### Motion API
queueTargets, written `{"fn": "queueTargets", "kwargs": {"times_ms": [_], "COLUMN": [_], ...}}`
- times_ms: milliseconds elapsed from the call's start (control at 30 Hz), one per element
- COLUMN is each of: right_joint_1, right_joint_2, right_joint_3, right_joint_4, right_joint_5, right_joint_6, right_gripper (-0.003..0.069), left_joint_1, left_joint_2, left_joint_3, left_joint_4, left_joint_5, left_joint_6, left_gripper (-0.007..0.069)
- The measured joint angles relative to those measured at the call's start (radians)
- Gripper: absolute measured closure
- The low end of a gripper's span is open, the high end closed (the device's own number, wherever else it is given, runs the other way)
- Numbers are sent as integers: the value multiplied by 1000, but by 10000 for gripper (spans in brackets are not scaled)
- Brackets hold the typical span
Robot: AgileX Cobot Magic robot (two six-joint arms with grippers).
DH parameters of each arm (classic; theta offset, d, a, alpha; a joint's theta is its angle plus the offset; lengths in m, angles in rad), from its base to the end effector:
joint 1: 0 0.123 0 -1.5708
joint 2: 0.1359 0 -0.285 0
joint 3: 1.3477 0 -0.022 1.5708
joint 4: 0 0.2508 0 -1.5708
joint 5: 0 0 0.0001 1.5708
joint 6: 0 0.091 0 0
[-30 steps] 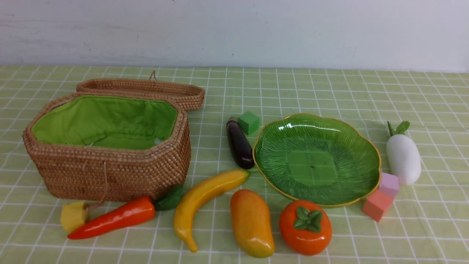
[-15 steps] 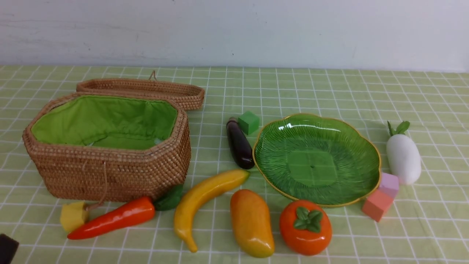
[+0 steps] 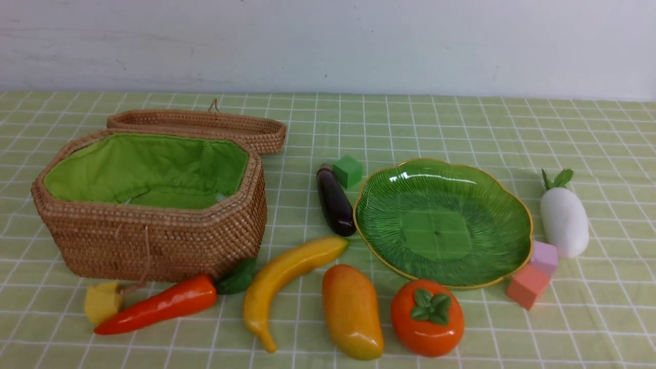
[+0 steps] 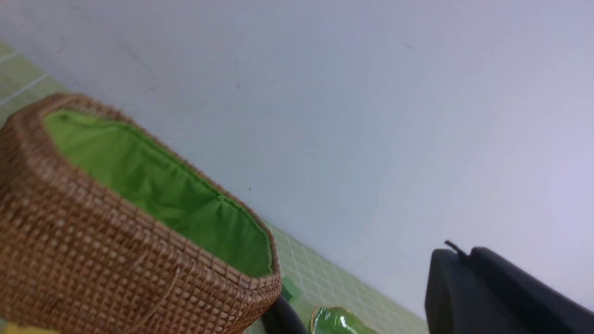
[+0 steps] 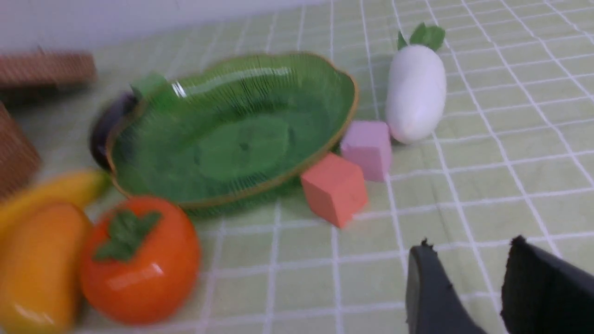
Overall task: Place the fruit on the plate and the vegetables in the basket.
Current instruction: Use the left arm to grab a carrot and put it into the left basket
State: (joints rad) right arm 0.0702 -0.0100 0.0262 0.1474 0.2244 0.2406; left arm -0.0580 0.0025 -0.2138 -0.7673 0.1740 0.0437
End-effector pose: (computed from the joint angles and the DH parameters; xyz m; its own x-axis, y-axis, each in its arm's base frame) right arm 0.0554 0.0069 0.1847 -0.1775 0.3632 -0.9146 -0.0386 0.9261 0.3752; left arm 0.0393 -0.0133 0.2725 0.0140 -0.6535 -0.7568 0.2452 0.7360 -0.6310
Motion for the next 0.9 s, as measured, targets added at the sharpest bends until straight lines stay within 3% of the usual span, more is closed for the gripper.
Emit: {"fn": "queueTargets", "kwargs": {"times_ms": [200,333,467,633,900], "right_joint_1": [0,9,71,139,180], "right_joint_2": [0,4,106,249,457], "right_joint_3": [0,-72,-304,-564,-882], "right_joint_4": [189,243,238,236,235], "right_joint_5": [-176,-75,189,448,769], "right_joint_6": [140,153,-11,-203,-393], "right_gripper": [418,440,503,554,567], "left_joint_1": [0,-4,-62,-127,-251], "left_joint_2": [143,294,436,556,783], "left_joint_3": [-171,-272,-356,-413,-583], "left_joint_4": [47,57,120,268,555], "left_joint_5": [198,344,427,485,697], "left_joint_6": [169,269,352,371,373], "left_gripper": [638,638,638,638,638]}}
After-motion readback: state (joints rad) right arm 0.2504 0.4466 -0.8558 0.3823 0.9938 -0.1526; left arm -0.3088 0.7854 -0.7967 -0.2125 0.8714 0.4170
